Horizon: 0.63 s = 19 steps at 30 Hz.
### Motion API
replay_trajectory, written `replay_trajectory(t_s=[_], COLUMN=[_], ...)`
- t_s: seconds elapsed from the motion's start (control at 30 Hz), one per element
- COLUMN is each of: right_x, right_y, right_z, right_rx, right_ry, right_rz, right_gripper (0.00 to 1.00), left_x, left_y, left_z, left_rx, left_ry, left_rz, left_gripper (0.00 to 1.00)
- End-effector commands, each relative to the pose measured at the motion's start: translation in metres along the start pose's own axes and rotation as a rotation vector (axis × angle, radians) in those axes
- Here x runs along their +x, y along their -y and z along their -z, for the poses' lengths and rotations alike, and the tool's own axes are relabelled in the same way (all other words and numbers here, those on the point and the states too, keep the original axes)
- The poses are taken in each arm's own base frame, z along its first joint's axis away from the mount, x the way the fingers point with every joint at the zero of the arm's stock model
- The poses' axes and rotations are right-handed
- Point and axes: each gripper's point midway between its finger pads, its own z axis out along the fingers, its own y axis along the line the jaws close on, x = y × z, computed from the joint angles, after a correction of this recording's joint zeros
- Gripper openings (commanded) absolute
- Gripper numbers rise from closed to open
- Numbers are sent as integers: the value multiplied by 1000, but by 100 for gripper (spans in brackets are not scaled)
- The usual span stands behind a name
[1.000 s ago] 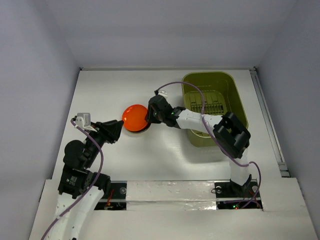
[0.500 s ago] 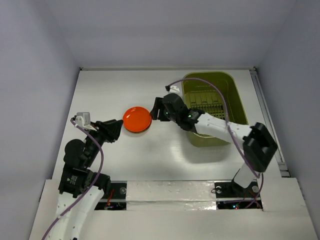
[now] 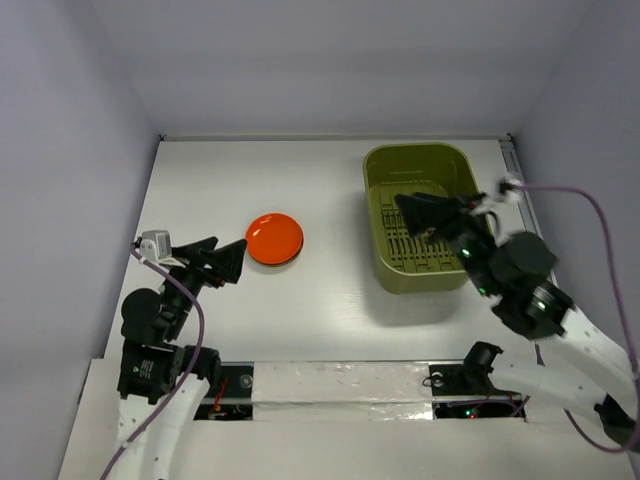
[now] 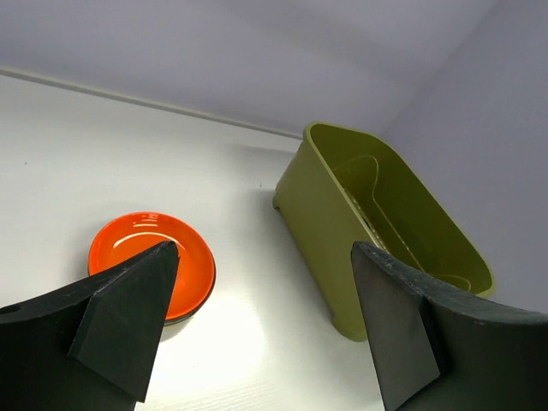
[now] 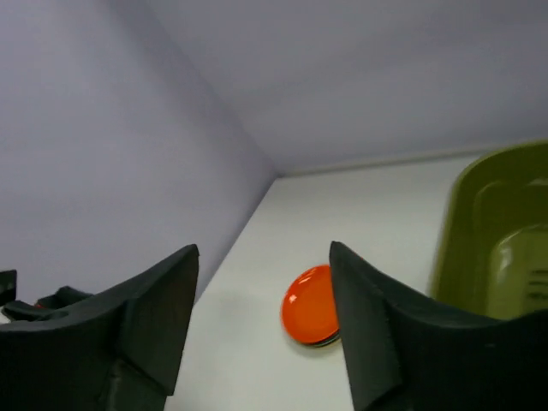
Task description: Unload the plates from the dish rack
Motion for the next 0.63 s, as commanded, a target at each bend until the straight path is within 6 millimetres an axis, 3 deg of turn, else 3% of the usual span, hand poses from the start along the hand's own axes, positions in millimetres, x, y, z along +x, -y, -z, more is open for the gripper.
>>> replay_trajectory(t_s=[0.0,0.07,0.2,0.33,0.6], right_x=[-46,-65,-68,-62,-69], right_y=[35,51,73,85,98], right_z=[44,72,96,105,128], right_rx=[111,147,204,243,263], right_ry=[179,254,281,270,301], right_rz=[19,2,-17,-30,-54], right_gripper=[72,99,100,100,100], left_x=[-5,-6,-11,-17,-43], left_y=[3,2,0,4,19], left_z=[-6,-7,-6,-4,-1], left_rx=[23,15,-4,3,16], left_ry=[12,13,29,37,79], left_rz=[-22,-23,-26,-34,-28], left_gripper=[80,80,80,80,80])
